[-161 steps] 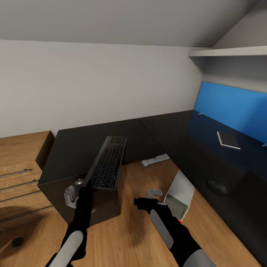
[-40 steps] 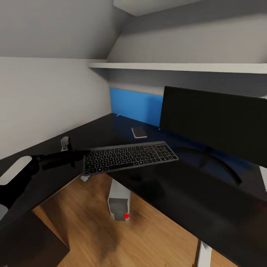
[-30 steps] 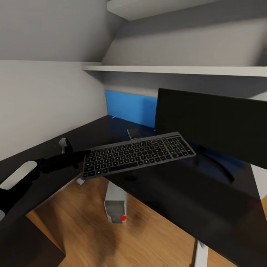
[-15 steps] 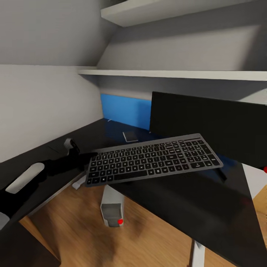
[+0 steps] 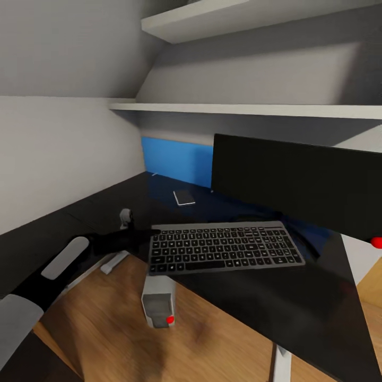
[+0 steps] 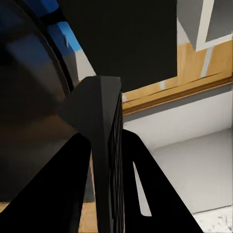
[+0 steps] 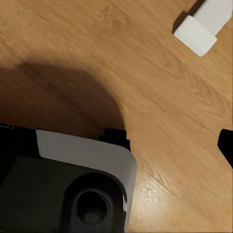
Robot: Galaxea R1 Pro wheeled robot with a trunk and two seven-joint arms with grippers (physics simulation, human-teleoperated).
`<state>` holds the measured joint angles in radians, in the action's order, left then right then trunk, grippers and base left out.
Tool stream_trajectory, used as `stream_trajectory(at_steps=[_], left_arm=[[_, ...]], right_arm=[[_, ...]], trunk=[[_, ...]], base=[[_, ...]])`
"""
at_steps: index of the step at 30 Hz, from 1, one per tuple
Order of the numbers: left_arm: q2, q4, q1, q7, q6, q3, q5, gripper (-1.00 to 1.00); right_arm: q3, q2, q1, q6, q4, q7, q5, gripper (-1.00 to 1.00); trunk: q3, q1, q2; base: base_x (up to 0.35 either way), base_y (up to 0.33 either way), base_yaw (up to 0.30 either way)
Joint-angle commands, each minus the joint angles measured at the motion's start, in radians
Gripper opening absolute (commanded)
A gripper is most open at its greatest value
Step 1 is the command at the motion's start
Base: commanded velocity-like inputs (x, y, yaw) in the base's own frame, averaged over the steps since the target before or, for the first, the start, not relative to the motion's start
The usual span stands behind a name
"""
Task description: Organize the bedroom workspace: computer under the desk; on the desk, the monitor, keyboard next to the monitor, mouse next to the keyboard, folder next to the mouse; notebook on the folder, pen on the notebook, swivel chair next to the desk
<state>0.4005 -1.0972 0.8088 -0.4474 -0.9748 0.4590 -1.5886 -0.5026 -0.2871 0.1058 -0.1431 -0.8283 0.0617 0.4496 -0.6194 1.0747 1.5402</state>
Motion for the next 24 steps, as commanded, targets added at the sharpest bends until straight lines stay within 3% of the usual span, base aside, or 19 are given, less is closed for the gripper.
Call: stream_trajectory(at_steps=[1, 3, 5, 8, 24], left_arm=[[-0.004, 0.002, -0.001, -0.007, 0.015, 0.003, 0.017, -1.00], [-0.016, 0.016, -0.004, -0.008, 0.026, 0.002, 0.031, -1.00], [-0.036, 0.060, -0.006, -0.013, 0.030, -0.006, 0.036, -1.00], [-0.038, 0.067, -0.007, -0.013, 0.026, -0.008, 0.035, -1.00], [-0.039, 0.071, -0.015, -0.015, 0.015, -0.006, 0.038, -1.00]], right_arm=[[-0.003, 0.001, -0.002, 0.035, 0.017, -0.014, 0.008, 1.00], [-0.004, 0.005, -0.003, 0.075, 0.034, -0.025, 0.008, 1.00], [-0.014, 0.008, -0.004, 0.108, 0.040, 0.045, 0.007, 1.00], [-0.018, 0.008, -0.005, 0.113, 0.036, 0.075, 0.007, 1.00], [-0.020, 0.006, -0.005, 0.115, 0.035, 0.070, 0.008, 1.00]], trunk=[[-0.001, 0.000, 0.001], [-0.001, 0.000, 0.001], [0.001, 0.000, 0.001], [0.002, 0.000, 0.001], [0.002, 0.000, 0.001]], base=[[0.000, 0.000, -0.003], [0.000, 0.000, -0.006], [0.000, 0.000, -0.129], [0.000, 0.000, -0.129], [0.102, 0.079, -0.291]])
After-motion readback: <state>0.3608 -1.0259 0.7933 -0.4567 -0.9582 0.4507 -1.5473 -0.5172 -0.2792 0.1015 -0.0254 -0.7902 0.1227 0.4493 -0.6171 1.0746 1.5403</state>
